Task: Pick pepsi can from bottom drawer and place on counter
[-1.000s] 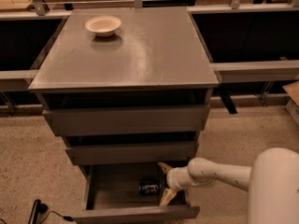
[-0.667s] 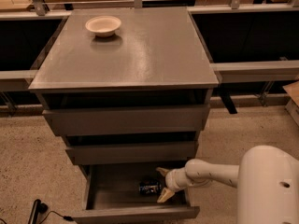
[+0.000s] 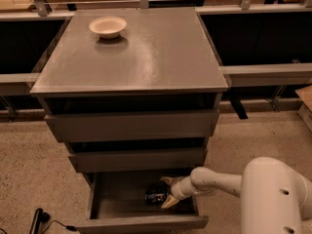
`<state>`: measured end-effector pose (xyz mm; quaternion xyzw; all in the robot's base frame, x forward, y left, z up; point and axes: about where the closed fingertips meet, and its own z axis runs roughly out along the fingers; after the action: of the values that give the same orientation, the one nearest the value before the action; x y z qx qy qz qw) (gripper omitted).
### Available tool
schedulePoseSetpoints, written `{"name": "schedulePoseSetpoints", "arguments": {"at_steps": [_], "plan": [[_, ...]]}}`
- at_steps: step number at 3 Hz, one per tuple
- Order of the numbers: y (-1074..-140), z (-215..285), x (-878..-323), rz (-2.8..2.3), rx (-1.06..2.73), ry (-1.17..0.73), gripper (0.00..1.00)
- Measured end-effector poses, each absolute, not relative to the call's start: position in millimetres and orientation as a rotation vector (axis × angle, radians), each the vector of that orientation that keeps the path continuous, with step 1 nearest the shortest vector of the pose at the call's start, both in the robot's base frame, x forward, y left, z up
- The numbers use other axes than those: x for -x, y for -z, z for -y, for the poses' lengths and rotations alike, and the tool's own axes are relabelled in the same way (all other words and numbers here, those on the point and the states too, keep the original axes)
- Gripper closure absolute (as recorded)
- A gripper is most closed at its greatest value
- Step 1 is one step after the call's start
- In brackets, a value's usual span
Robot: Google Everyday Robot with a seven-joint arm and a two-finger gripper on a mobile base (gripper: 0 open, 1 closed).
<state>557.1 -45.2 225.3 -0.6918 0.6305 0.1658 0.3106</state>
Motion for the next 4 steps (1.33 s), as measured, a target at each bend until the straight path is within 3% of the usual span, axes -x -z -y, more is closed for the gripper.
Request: {"name": "schedulePoseSetpoints", "arguments": {"at_steps": [4], "plan": [[-161.1,25.8,-608.4,-1.711,1.816,-0.418,0.36]]}}
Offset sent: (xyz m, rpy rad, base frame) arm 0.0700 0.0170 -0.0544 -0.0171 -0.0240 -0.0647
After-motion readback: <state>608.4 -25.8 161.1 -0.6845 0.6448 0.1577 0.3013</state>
